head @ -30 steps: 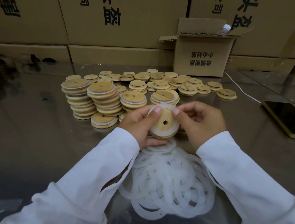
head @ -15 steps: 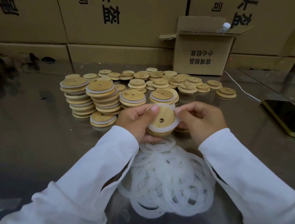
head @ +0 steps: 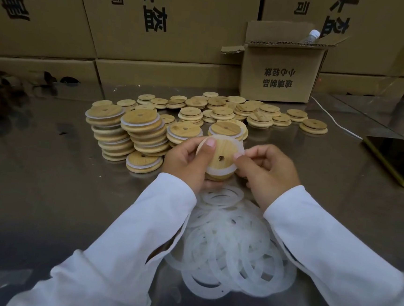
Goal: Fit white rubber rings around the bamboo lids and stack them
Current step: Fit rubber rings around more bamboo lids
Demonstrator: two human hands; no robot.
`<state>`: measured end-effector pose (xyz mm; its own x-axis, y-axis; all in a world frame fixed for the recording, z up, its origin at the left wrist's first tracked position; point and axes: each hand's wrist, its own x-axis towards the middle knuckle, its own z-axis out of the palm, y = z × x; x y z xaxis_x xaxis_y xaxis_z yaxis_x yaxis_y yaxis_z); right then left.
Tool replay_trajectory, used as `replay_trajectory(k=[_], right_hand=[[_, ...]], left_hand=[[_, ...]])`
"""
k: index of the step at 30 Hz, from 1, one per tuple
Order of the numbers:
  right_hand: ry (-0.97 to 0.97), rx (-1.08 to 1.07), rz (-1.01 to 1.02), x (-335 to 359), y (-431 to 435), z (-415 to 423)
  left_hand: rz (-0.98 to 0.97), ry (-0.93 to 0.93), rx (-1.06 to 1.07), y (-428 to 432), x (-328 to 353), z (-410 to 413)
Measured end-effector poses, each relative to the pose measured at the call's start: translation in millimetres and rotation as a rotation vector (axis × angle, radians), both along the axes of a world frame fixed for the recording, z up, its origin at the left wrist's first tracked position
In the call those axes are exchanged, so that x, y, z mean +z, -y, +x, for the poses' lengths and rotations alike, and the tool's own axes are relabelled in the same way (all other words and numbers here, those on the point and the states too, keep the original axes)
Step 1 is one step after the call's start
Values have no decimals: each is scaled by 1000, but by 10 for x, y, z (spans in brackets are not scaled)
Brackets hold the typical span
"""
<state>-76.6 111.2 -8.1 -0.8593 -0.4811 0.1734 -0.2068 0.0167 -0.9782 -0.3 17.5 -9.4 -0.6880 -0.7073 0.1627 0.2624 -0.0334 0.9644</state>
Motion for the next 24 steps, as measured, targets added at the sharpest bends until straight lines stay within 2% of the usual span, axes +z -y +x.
replay_trajectory(k=[4, 8, 11, 16, 21, 24], right_hand=[[15, -18, 36, -7, 1, -13], [19, -14, 44, 11, -15, -27], [-35, -47, 81, 10, -33, -38], [-67, -46, 114, 38, -91, -50], [52, -28, 51, 110, -132, -112], [55, 15, 63, 129, -150, -135]], left_hand=[[81, 2, -41, 5, -9, -19], [69, 42, -54, 26, -40, -20], [19, 102, -23, 63, -59, -23], [-214, 82, 27, 60, -47, 11], [-254, 23, 17, 66, -17, 22], [-233, 9, 17, 95, -24, 20]])
